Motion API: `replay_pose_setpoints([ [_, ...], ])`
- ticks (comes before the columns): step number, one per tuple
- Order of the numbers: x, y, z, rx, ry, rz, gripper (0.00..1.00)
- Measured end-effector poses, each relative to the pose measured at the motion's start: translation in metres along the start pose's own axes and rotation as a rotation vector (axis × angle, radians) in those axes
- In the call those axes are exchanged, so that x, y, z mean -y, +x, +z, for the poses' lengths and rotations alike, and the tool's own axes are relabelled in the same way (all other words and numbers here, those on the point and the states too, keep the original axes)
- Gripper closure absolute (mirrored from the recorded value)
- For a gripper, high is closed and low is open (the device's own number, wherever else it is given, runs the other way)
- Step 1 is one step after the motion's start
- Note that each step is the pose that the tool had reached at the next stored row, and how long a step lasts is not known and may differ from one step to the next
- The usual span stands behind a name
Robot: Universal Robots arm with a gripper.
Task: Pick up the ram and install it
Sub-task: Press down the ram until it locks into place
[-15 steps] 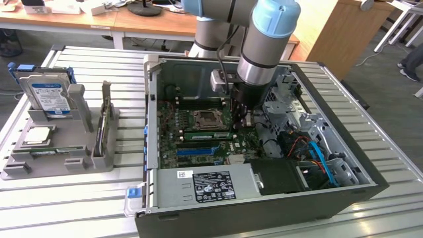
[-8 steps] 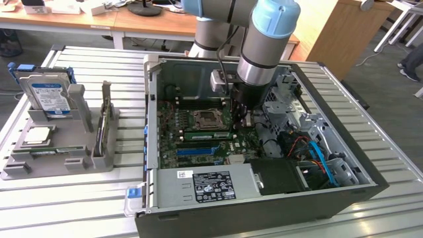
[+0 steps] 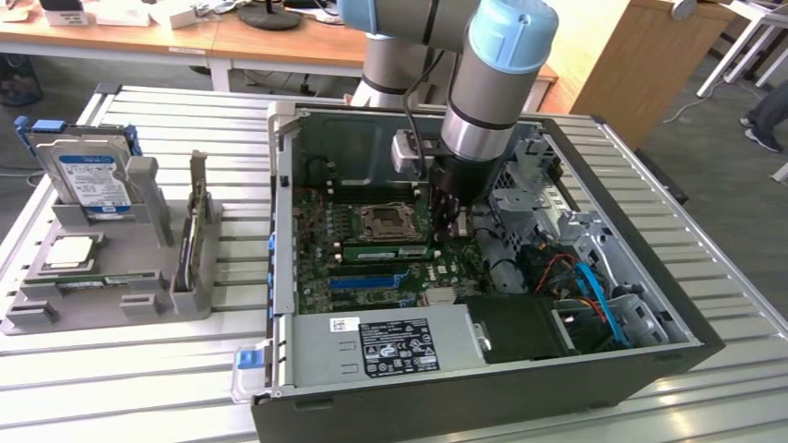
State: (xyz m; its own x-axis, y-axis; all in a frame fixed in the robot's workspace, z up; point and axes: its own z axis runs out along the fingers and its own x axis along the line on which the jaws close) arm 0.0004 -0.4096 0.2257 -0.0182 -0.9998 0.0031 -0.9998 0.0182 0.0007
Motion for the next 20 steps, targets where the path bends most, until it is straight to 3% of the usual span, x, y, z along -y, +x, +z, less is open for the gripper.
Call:
replay_pose_setpoints([
  [20,0.0000,0.0000,0.0030,0.0001,0.0000,0.000,0.89],
])
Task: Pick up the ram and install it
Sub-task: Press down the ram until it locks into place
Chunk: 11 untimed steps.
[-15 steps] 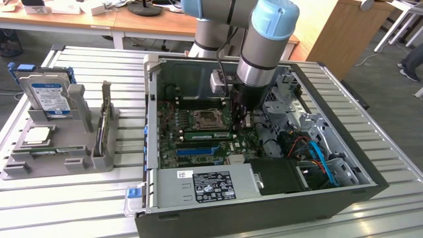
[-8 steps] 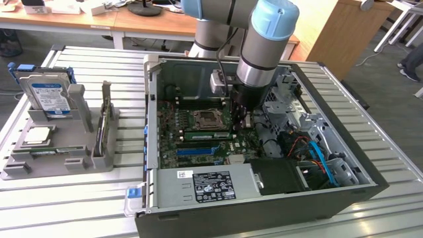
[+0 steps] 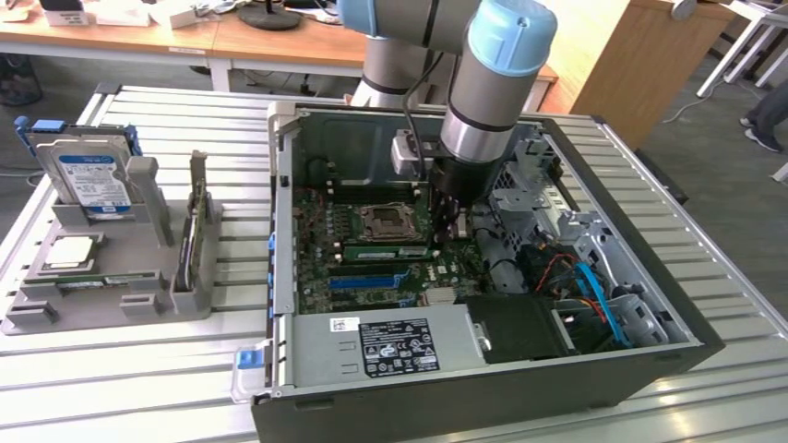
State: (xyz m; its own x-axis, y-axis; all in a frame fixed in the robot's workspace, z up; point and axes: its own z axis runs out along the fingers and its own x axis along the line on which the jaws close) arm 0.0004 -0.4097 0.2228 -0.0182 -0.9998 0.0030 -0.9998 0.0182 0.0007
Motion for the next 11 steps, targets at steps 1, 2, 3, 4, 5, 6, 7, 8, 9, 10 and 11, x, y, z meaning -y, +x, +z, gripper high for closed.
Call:
replay_pose_setpoints([
  [1,0.0000,0.0000,0.0004,0.0002,0.0002,0.000,0.89],
  [2,0.0000,0.0000,0.0006,-0.0001,0.0001,0.000,0.89],
  [3,0.0000,0.0000,0.0007,-0.0003,0.0000,0.000,0.89],
  [4,0.0000,0.0000,0.0007,-0.0002,0.0000,0.000,0.89],
  [5,0.0000,0.0000,0.0007,-0.0002,0.0000,0.000,0.89],
  [6,0.0000,0.0000,0.0007,-0.0002,0.0000,0.000,0.89],
  [7,0.0000,0.0000,0.0007,-0.0001,0.0000,0.000,0.89],
  [8,0.0000,-0.0001,0.0004,0.0004,-0.0001,0.000,0.89],
  [9,-0.0001,-0.0001,-0.0005,0.0012,-0.0011,0.000,0.89],
  [10,-0.0001,-0.0001,-0.0023,0.0008,-0.0013,0.000,0.89],
  [11,-0.0001,0.0000,-0.0045,0.0000,-0.0017,0.000,0.89],
])
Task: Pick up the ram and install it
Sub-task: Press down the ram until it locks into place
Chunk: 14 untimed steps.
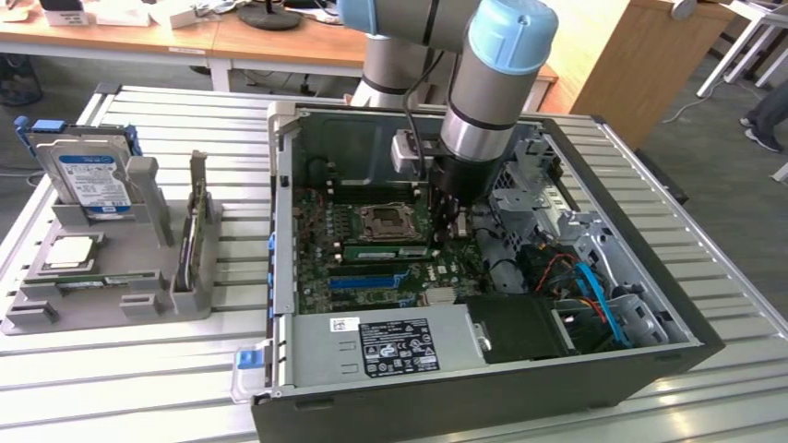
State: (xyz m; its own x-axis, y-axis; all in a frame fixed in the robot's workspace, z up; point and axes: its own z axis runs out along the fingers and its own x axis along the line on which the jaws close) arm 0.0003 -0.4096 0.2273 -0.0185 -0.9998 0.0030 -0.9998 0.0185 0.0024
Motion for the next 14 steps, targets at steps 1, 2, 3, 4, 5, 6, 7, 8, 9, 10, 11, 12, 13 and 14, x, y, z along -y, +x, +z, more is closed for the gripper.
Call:
replay_pose_setpoints([
  [1,0.0001,0.000,-0.0020,0.0000,-0.0004,0.000,0.89],
  [2,0.0001,0.000,-0.0041,0.0001,-0.0006,0.000,0.89],
  [3,0.0001,0.000,-0.0060,0.0002,-0.0009,0.000,0.89],
  [4,0.0001,0.000,-0.0080,-0.0001,-0.0011,0.000,0.89],
  [5,0.0001,0.000,-0.0097,-0.0001,-0.0013,0.000,0.89],
  [6,0.0001,0.000,-0.0114,0.0000,-0.0013,0.000,0.89],
  [7,0.0001,0.000,-0.0130,-0.0001,-0.0013,0.000,0.89],
  [8,0.0001,0.000,-0.0147,0.0000,-0.0013,0.000,0.89],
  [9,0.0001,0.000,-0.0164,-0.0001,-0.0013,0.000,0.89],
  [10,0.0001,0.000,-0.0180,-0.0001,-0.0014,0.000,0.89],
  [11,0.0001,0.000,-0.0195,-0.0001,-0.0013,0.000,0.89],
  [12,0.0001,0.000,-0.0208,0.0000,-0.0014,0.000,0.89],
  [13,0.0001,0.000,-0.0215,0.0000,-0.0014,0.000,0.89],
  [14,0.0001,0.000,-0.0215,0.0002,-0.0013,0.000,0.89],
])
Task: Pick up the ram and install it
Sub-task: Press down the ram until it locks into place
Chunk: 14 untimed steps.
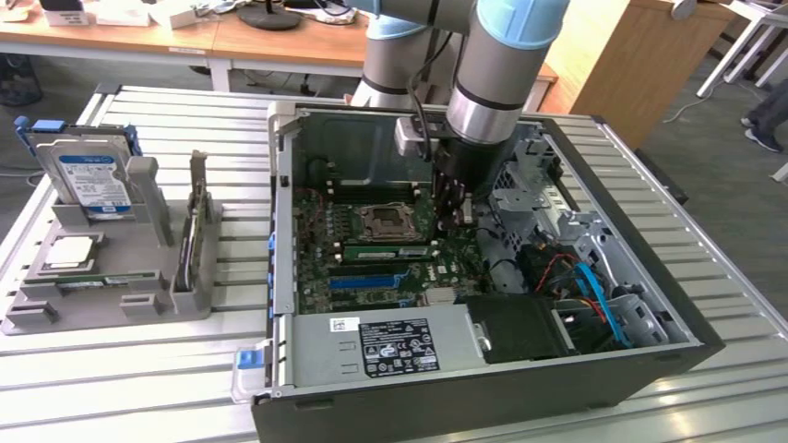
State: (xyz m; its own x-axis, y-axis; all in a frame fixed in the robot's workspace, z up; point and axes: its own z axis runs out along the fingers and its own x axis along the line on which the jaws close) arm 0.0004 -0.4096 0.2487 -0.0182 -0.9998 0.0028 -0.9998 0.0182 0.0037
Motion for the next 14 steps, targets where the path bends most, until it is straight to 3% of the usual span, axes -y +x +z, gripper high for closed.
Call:
replay_pose_setpoints([
  [6,-0.0006,0.000,-0.0001,-0.0002,0.0000,0.000,0.89],
  [14,-0.0122,0.000,0.0000,-0.0002,0.0002,0.000,0.89],
])
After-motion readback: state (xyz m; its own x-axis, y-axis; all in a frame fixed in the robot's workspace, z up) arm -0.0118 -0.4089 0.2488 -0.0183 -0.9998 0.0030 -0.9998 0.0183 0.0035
